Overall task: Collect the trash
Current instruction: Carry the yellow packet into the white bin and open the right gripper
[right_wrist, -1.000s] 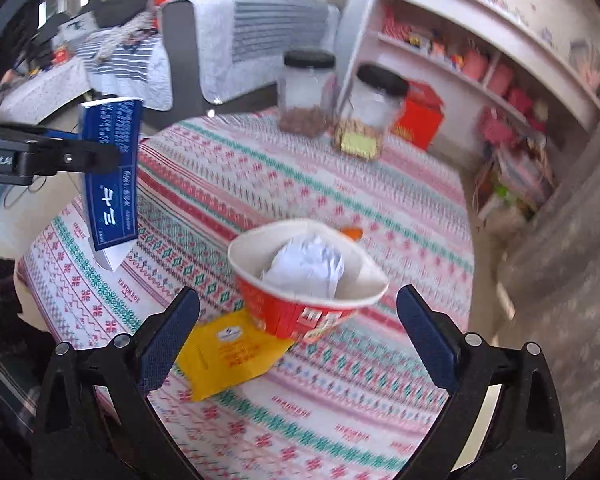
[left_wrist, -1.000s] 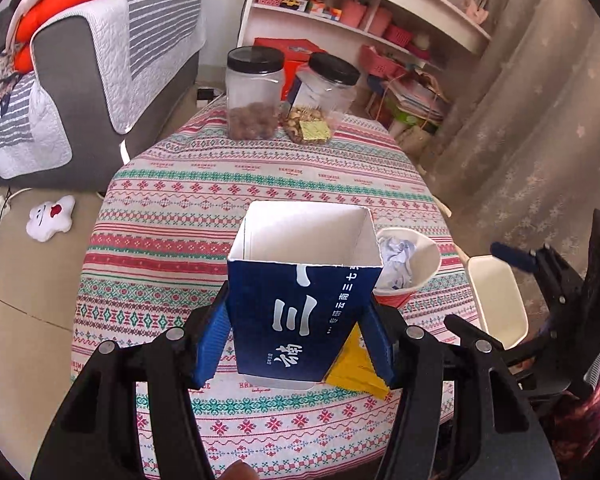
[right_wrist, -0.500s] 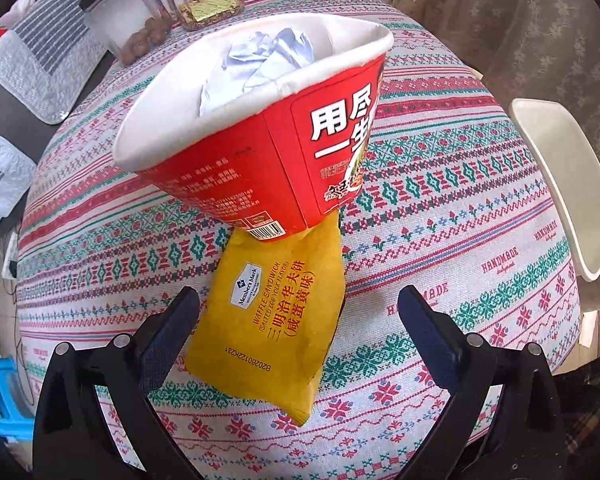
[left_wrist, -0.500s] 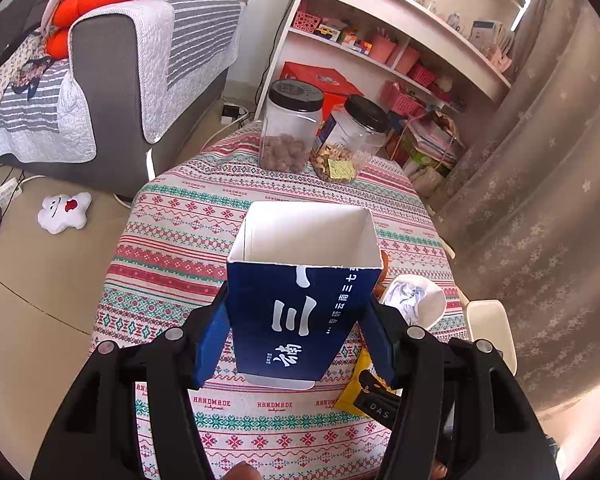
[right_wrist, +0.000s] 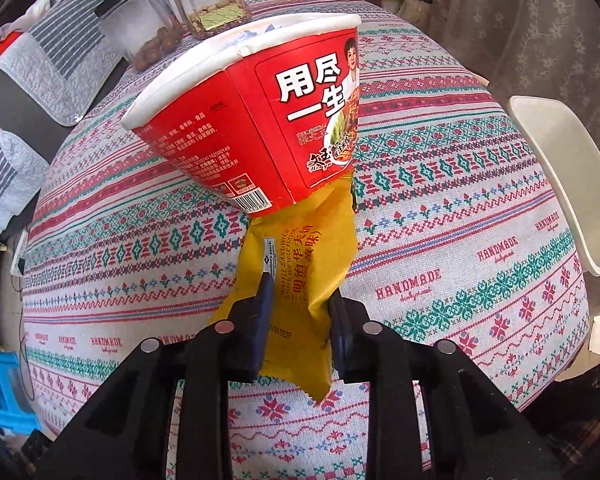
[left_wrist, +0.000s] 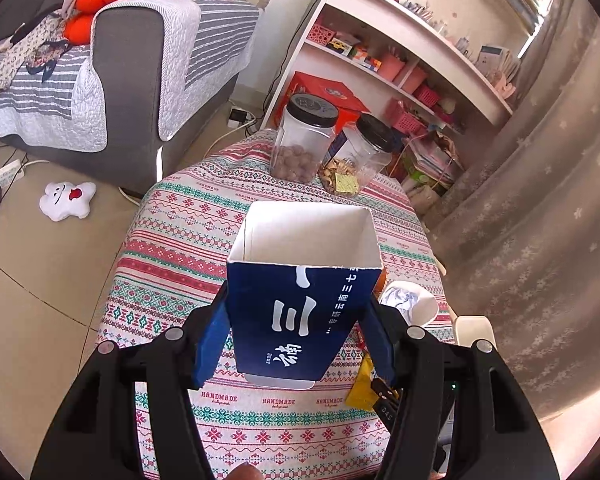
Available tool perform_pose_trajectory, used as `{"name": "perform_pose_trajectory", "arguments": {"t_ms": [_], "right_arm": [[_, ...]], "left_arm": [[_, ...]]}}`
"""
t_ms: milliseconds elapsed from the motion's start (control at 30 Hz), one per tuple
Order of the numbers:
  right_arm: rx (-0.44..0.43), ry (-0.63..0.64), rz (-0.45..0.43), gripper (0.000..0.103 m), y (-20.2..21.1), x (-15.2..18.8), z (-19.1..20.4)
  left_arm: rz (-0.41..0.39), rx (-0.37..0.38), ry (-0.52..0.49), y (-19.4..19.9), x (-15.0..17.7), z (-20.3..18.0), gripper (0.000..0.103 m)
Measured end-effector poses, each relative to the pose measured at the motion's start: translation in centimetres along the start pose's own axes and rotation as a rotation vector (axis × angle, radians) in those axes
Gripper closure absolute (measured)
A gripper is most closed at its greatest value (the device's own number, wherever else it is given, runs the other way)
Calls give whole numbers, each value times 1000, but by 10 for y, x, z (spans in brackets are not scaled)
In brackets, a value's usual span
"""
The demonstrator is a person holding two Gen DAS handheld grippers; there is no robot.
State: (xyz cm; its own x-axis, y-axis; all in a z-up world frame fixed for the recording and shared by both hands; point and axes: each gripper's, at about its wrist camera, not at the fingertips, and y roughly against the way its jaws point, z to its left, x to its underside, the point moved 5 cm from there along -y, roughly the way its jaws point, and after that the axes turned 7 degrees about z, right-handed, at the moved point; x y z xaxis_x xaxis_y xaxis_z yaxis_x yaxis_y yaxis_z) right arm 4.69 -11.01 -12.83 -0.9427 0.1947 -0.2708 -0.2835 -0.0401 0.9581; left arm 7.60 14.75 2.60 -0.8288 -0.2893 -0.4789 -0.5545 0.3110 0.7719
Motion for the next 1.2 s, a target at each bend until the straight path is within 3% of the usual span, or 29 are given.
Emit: {"name": "perform_pose_trajectory", "arguments": {"t_ms": [167,367,767,1200], "right_arm": [[-74,-4,-2,96,13,15,-15],[-140,16,-73,103,51,18,-18],[-224,57,-183,103,109,3,-11],[-233,95,-377,103,172,-60,-23]], "left_arm": [[9,-6,0,-4,2,-2,44],[9,-7,-5,-6,2,-6,44],[14,-7,-22,-13,2,-15,44],[-27,14,-31,-23,-4,-38,44]]}}
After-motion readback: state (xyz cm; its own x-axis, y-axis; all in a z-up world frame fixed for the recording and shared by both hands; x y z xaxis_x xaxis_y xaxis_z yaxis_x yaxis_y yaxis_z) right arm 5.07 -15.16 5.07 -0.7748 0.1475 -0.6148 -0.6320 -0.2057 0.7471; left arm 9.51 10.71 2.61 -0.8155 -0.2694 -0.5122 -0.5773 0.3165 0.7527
